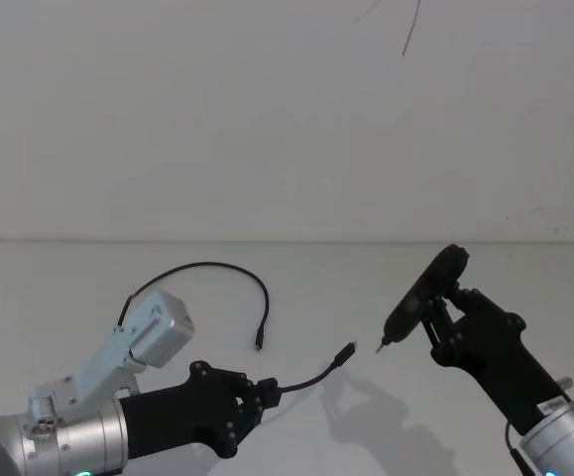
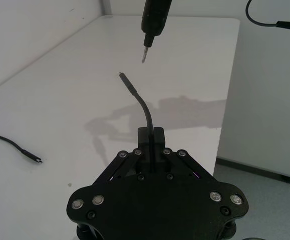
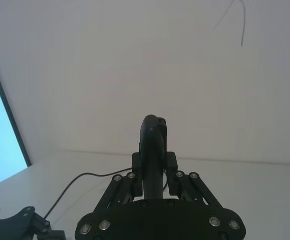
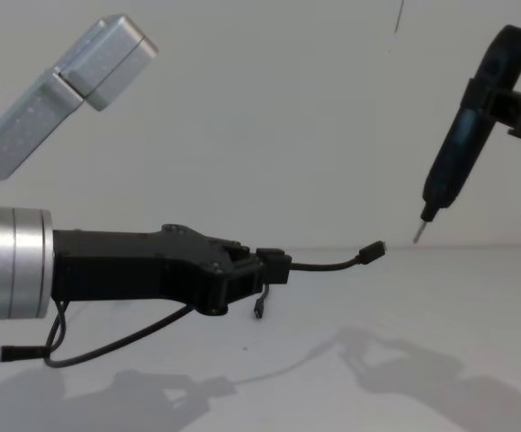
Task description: Pick up the data cable with the one hand.
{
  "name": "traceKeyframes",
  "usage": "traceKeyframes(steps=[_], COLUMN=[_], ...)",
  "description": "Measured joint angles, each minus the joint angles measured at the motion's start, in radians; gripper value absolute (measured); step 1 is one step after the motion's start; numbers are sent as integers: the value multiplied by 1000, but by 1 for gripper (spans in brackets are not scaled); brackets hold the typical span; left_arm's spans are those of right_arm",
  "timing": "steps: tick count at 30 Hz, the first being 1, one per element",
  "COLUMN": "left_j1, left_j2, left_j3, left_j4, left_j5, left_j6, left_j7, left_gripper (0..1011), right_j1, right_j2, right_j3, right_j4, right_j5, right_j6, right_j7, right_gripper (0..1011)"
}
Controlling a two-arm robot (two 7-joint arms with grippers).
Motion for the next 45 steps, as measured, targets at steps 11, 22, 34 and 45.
traceKeyframes(steps=[11, 22, 34, 45], left_j1=[0, 0, 0, 0], left_j2=[0, 0, 0, 0], left_j3=[0, 0, 0, 0], left_j4=[0, 0, 0, 0], left_j5=[0, 0, 0, 0], left_j6=[0, 0, 0, 0], left_j7=[0, 0, 0, 0], left_gripper=[50, 50, 50, 50], right_j1=[23, 41, 59, 79], right_j2=[1, 4, -4, -18], right_j3=[-29, -46, -50, -57], right_j4=[27, 53, 76, 93], right_j5=[-2, -30, -51, -57], right_j6=[-4, -21, -34, -36], right_j7=[6, 6, 4, 11], right_gripper=[269, 269, 269, 269])
